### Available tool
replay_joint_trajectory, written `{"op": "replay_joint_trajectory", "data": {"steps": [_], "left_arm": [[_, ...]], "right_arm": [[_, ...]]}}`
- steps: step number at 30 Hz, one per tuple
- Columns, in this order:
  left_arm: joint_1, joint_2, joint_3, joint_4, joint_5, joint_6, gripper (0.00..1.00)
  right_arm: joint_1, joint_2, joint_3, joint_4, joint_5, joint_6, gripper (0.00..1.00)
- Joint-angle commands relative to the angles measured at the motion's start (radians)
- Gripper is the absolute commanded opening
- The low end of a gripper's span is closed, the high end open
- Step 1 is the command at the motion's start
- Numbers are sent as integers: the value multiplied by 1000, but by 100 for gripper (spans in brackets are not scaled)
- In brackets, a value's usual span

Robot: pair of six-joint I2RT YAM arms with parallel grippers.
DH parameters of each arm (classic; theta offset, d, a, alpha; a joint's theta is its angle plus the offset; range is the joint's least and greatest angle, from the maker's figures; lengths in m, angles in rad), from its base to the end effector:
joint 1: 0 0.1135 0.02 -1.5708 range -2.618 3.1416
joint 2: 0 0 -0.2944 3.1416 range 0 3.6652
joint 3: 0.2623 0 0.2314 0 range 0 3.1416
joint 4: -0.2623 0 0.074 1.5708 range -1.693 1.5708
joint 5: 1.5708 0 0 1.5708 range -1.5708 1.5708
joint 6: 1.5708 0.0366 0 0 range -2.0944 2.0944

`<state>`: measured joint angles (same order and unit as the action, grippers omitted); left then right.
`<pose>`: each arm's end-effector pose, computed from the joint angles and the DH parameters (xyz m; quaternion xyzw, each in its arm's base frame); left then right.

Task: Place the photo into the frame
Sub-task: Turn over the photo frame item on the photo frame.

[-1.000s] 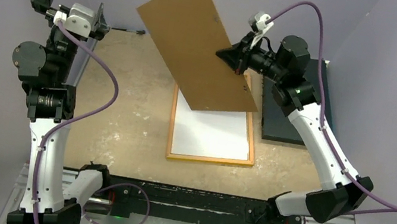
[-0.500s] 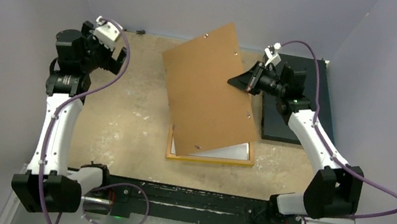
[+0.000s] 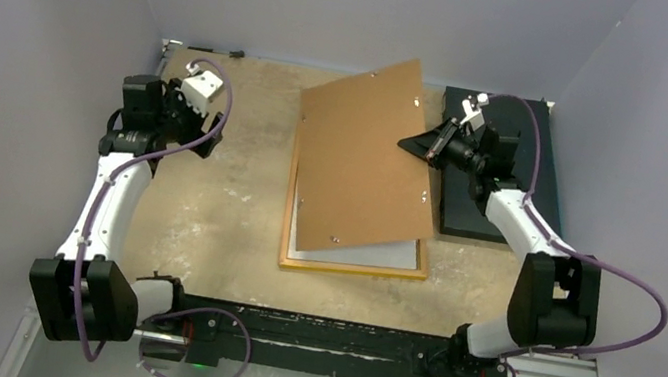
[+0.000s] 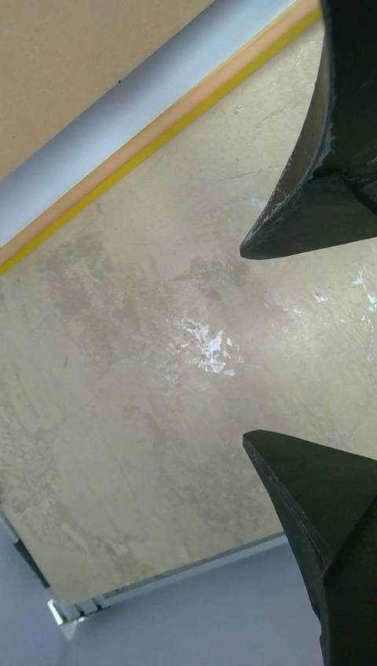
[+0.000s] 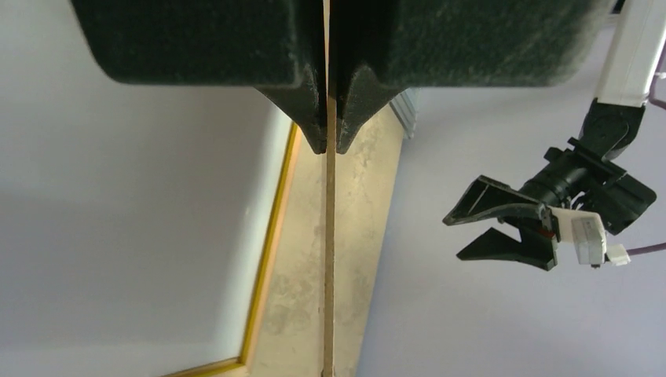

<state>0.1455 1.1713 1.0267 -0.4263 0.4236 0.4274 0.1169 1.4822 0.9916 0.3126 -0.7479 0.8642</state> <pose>0.2254 0.0178 0.3539 0.2203 0.8353 -0.0446 0.5017 0.3135 0.0619 0.3365 0.0425 0.7504 0.5285 0.3947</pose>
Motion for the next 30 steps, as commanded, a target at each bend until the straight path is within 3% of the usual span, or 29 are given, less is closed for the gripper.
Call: {"op": "replay_joint_trajectory", "data": {"steps": [1,30], "left_arm": [[0,19,-20,50,52,-2,78],[-115,77,-45,62,12,12,71]], "right_arm": [[-17,7,-38,138,-51,46,0],[-49,228,-177,411,-93,123,0]]}}
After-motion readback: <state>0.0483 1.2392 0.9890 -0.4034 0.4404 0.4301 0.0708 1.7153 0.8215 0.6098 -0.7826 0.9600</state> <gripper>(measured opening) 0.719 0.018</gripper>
